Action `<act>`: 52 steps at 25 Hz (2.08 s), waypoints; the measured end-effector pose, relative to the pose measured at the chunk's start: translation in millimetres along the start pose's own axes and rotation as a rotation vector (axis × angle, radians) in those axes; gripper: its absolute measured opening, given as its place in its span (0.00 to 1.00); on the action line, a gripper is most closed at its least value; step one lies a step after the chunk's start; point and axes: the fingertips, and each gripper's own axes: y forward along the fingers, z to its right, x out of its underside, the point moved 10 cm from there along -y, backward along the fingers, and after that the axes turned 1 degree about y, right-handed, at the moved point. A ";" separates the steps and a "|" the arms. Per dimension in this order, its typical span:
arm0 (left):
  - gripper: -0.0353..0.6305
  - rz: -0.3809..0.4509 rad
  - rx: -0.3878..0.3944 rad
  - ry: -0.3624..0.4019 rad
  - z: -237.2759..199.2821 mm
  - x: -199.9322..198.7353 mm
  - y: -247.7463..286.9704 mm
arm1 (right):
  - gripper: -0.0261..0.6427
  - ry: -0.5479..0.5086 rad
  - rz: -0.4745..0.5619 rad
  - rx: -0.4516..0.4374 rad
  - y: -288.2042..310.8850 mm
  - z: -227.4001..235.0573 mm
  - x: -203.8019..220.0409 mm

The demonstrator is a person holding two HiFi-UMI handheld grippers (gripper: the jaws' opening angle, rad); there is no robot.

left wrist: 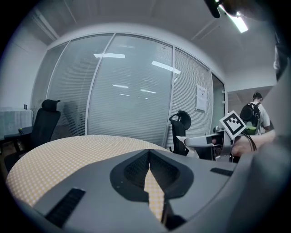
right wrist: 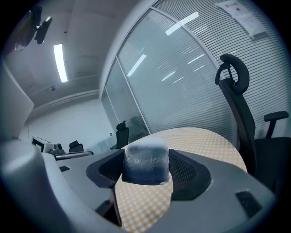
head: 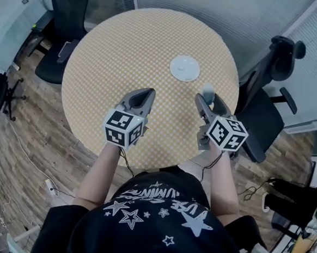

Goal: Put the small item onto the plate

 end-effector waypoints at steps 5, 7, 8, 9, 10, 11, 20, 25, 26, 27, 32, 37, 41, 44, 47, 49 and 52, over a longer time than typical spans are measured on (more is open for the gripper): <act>0.06 -0.013 -0.036 0.013 -8.9 -7.2 26.5 | 0.50 -0.009 -0.024 -0.017 26.0 21.5 -11.3; 0.06 -0.013 -0.058 0.026 -12.2 -9.7 37.0 | 0.50 -0.022 -0.043 -0.028 38.3 28.2 -13.6; 0.06 -0.015 -0.069 0.035 -13.0 -11.0 43.3 | 0.50 -0.028 -0.054 -0.033 44.9 32.6 -15.0; 0.06 -0.019 -0.080 0.045 -13.5 -12.0 49.7 | 0.50 -0.031 -0.065 -0.039 51.6 37.4 -16.3; 0.06 -0.025 -0.089 0.056 -14.0 -12.6 55.5 | 0.50 -0.030 -0.074 -0.044 58.5 42.0 -17.5; 0.06 -0.031 -0.097 0.070 -14.7 -12.9 60.4 | 0.50 -0.030 -0.082 -0.049 65.3 45.9 -18.5; 0.06 -0.084 -0.130 0.107 -34.4 0.3 93.1 | 0.50 -0.046 -0.165 -0.088 122.3 64.2 -19.7; 0.06 -0.118 -0.126 0.092 -38.5 10.4 111.8 | 0.50 -0.049 -0.202 -0.095 145.6 75.2 -15.0; 0.06 -0.126 -0.126 0.088 -40.0 13.0 114.4 | 0.50 -0.055 -0.210 -0.096 150.0 76.5 -13.1; 0.06 -0.134 -0.126 0.083 -41.8 15.9 116.8 | 0.50 -0.062 -0.219 -0.096 154.3 77.5 -10.7; 0.06 -0.150 -0.130 0.058 -50.8 27.4 125.9 | 0.50 -0.107 -0.259 -0.095 175.0 80.1 0.8; 0.06 -0.168 -0.146 0.024 -60.0 35.3 138.5 | 0.50 -0.191 -0.307 -0.081 198.6 84.8 8.9; 0.06 -0.188 -0.152 0.009 -66.6 43.2 146.4 | 0.50 -0.239 -0.347 -0.074 218.0 88.1 17.5; 0.06 -0.192 -0.154 -0.009 -71.4 45.7 149.5 | 0.50 -0.233 -0.365 -0.076 231.2 90.6 23.5; 0.06 -0.199 -0.163 -0.029 -76.8 49.1 148.1 | 0.50 -0.239 -0.385 -0.083 241.0 88.9 29.5; 0.06 -0.204 -0.172 -0.040 -81.3 51.8 146.1 | 0.50 -0.281 -0.405 -0.078 245.8 85.9 32.9; 0.06 -0.213 -0.179 -0.043 -85.9 55.6 144.8 | 0.50 -0.348 -0.435 -0.064 250.8 82.7 37.4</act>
